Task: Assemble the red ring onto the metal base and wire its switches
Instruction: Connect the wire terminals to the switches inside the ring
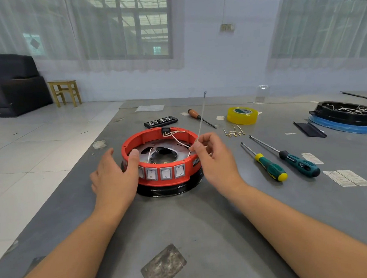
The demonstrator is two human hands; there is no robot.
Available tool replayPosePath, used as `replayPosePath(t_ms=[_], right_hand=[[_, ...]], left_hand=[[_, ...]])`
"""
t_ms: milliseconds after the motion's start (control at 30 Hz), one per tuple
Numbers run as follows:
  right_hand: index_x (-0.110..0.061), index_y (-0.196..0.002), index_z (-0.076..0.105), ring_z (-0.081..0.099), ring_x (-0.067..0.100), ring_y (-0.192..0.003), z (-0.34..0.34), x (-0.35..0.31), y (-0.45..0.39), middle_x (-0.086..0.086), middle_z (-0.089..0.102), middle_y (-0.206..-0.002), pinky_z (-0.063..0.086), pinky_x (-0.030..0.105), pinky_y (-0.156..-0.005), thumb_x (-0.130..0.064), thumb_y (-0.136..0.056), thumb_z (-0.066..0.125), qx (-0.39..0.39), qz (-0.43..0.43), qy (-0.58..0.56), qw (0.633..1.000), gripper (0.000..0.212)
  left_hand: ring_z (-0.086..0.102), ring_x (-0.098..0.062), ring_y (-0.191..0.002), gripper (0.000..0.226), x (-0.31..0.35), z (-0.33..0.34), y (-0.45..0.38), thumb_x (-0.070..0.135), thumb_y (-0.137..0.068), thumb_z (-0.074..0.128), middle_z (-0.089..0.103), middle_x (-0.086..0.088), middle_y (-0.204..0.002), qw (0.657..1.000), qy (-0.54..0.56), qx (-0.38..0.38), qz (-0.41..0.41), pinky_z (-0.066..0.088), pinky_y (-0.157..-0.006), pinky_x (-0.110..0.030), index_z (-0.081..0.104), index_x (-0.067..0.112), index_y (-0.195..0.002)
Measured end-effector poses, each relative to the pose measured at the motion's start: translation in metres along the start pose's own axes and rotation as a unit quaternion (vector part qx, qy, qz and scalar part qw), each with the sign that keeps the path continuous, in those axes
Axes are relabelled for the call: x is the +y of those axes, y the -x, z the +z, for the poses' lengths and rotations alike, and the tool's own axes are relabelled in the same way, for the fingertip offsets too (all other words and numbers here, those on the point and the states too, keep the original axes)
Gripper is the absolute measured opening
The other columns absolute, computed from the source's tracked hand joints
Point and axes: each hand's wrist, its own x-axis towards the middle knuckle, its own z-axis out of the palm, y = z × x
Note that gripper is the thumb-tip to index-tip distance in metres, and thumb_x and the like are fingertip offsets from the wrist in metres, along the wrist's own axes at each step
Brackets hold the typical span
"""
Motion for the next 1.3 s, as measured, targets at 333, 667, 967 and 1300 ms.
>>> replayPosePath(t_ms=[333, 667, 967, 1300], right_hand=[[-0.029, -0.092, 0.062, 0.064, -0.003, -0.075, 0.011, 0.001, -0.016, -0.008, 0.074, -0.086, 0.047, 0.009, -0.064, -0.026, -0.102, 0.059, -0.057, 0.037, 0.001, 0.998, 0.011], [-0.033, -0.090, 0.063, 0.069, 0.010, -0.083, 0.019, 0.004, -0.018, -0.011, 0.076, -0.085, 0.054, 0.019, -0.066, -0.019, -0.101, 0.061, -0.011, 0.014, -0.055, 0.998, 0.018], [-0.039, -0.090, 0.062, 0.072, 0.012, -0.089, 0.008, 0.011, -0.019, -0.012, 0.076, -0.089, 0.058, 0.028, -0.081, -0.020, -0.100, 0.063, 0.019, -0.026, -0.047, 0.998, 0.021], [-0.040, -0.091, 0.065, 0.065, 0.008, -0.089, 0.005, 0.008, -0.020, -0.012, 0.068, -0.090, 0.055, 0.026, -0.078, -0.028, -0.097, 0.067, 0.016, -0.100, 0.062, 0.993, 0.013]], left_hand=[[0.039, -0.031, -0.141, 0.051, 0.001, 0.000, -0.012, 0.072, -0.094, 0.048, 0.060, -0.002, -0.115, 0.989, 0.075, -0.084, -0.092, 0.040, -0.099, -0.044, 0.056, 0.026, -0.113], [0.065, -0.012, -0.123, 0.070, 0.004, -0.003, -0.018, 0.070, -0.066, 0.071, 0.070, 0.012, -0.131, 0.948, 0.293, -0.105, -0.063, 0.048, -0.113, -0.042, 0.057, 0.044, -0.129], [0.071, -0.017, -0.120, 0.074, 0.010, 0.003, -0.004, 0.029, -0.096, 0.074, 0.069, 0.008, -0.138, 0.874, 0.441, -0.200, -0.030, 0.053, -0.107, -0.043, 0.036, 0.061, -0.151], [0.076, -0.030, -0.109, 0.116, 0.001, 0.011, -0.008, 0.017, -0.075, 0.083, 0.072, -0.009, -0.132, 0.827, 0.523, -0.184, -0.098, 0.066, -0.078, -0.045, 0.012, 0.043, -0.163]])
